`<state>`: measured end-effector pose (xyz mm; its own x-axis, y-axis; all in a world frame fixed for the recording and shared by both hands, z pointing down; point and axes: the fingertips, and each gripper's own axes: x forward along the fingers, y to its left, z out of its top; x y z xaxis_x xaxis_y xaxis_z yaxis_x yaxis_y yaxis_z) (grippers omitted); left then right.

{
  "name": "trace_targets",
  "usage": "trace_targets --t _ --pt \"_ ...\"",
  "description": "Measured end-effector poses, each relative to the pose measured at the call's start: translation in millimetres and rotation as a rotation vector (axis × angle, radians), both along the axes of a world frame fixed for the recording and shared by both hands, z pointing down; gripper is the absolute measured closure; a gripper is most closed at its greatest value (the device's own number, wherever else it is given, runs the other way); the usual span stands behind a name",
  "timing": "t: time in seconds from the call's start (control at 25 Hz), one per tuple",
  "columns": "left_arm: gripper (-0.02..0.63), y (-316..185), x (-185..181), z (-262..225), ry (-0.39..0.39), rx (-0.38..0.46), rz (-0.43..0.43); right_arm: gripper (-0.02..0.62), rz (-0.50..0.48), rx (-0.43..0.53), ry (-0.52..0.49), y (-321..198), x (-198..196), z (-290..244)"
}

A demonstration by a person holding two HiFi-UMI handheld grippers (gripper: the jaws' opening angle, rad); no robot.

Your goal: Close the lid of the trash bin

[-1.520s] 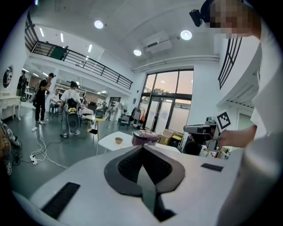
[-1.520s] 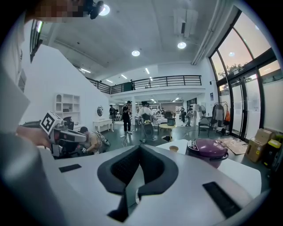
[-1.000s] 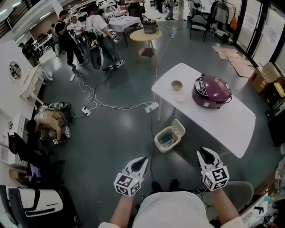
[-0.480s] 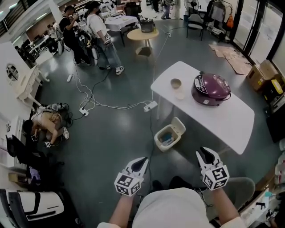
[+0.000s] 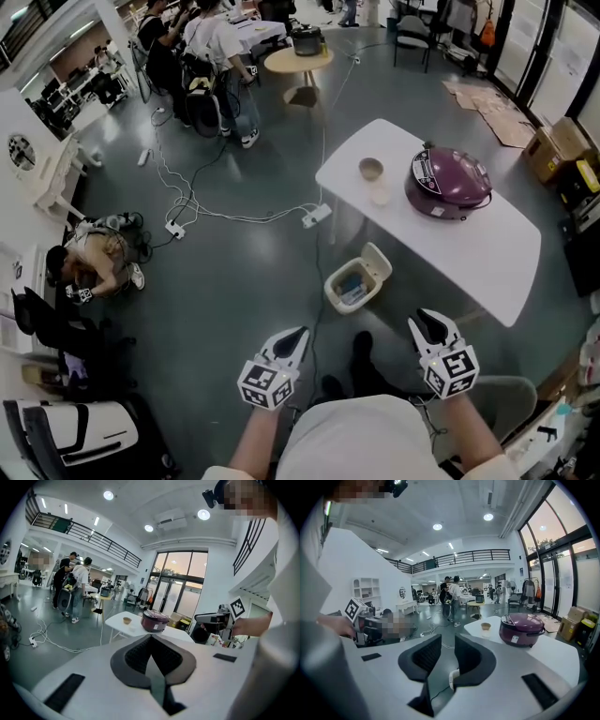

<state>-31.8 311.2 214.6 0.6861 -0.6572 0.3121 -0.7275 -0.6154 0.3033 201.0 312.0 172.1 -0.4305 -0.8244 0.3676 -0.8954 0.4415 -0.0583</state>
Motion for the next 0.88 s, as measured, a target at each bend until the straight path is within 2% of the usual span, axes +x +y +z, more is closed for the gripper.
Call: trace_targets --t 0.4,0.88 --pt "0.589 -70.1 37.1 11.4 -0.018 -0.017 -0.006 0.492 -0.049 -0.057 -0.004 -84.9 27.8 23.5" --pt "0.589 -138.4 82.7 36.0 -0.076 -0.082 -0.056 0.500 -0.145 -0.162 -0.036 -174.4 67.0 72.3"
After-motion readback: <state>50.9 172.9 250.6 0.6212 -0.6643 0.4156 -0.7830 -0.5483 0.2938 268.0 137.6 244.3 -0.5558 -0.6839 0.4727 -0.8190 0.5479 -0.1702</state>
